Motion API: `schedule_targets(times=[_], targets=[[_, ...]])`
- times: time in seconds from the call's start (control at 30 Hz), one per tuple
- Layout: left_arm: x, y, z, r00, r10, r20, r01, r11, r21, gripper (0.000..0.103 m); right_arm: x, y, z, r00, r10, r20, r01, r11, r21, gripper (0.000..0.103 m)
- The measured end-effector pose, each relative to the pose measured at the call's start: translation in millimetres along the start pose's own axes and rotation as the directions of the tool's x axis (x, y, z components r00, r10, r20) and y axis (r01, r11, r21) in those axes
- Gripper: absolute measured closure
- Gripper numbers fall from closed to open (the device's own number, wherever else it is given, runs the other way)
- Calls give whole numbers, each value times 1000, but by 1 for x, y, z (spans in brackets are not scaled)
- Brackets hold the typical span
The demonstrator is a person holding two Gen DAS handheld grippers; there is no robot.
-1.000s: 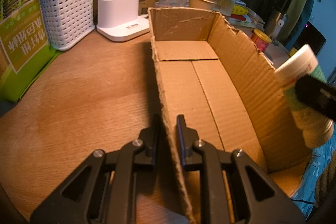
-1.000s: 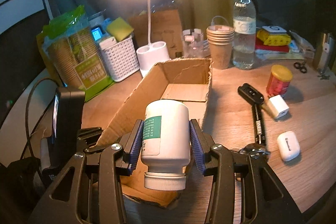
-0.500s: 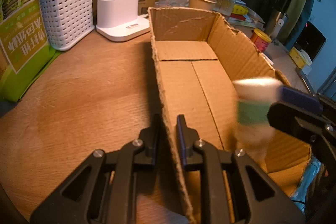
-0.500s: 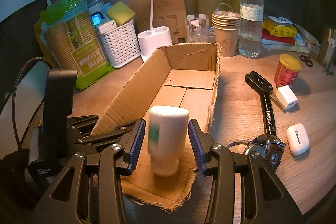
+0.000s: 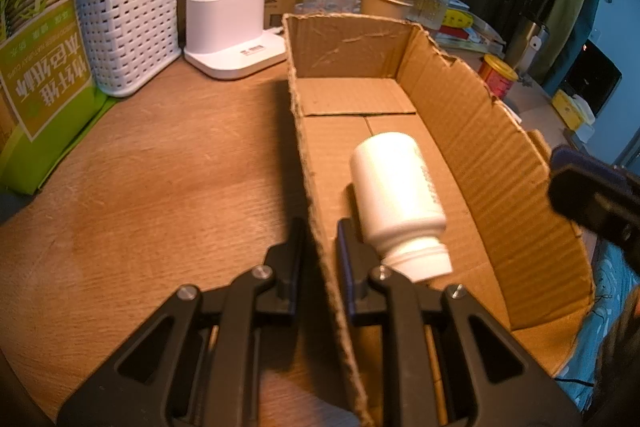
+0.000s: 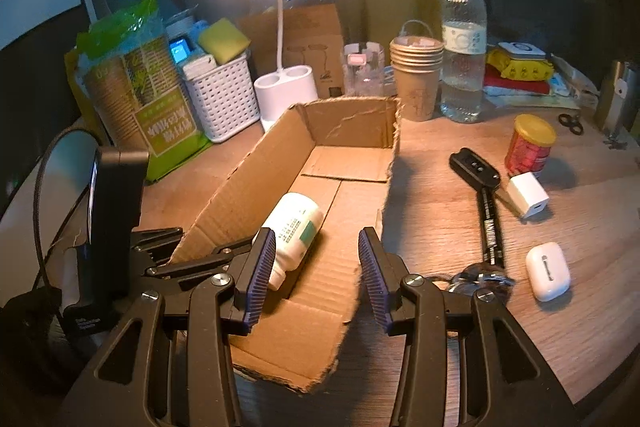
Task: Organize rigid objects
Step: 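Open the right tool to drop the pill bottle into the box, then move the right tool to the white earbud case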
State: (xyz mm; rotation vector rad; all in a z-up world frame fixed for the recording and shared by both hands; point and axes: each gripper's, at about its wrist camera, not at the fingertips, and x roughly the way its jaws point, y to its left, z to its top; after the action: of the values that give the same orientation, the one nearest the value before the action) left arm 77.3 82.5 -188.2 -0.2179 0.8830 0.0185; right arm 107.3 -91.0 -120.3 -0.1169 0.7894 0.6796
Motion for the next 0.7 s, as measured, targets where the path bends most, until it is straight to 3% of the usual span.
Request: schedule_targets(times=[0.7], targets=[[-2, 0, -1, 1000, 11, 0, -11, 1000, 1, 86, -32, -64, -2, 988, -143, 62, 137, 986, 97, 57]])
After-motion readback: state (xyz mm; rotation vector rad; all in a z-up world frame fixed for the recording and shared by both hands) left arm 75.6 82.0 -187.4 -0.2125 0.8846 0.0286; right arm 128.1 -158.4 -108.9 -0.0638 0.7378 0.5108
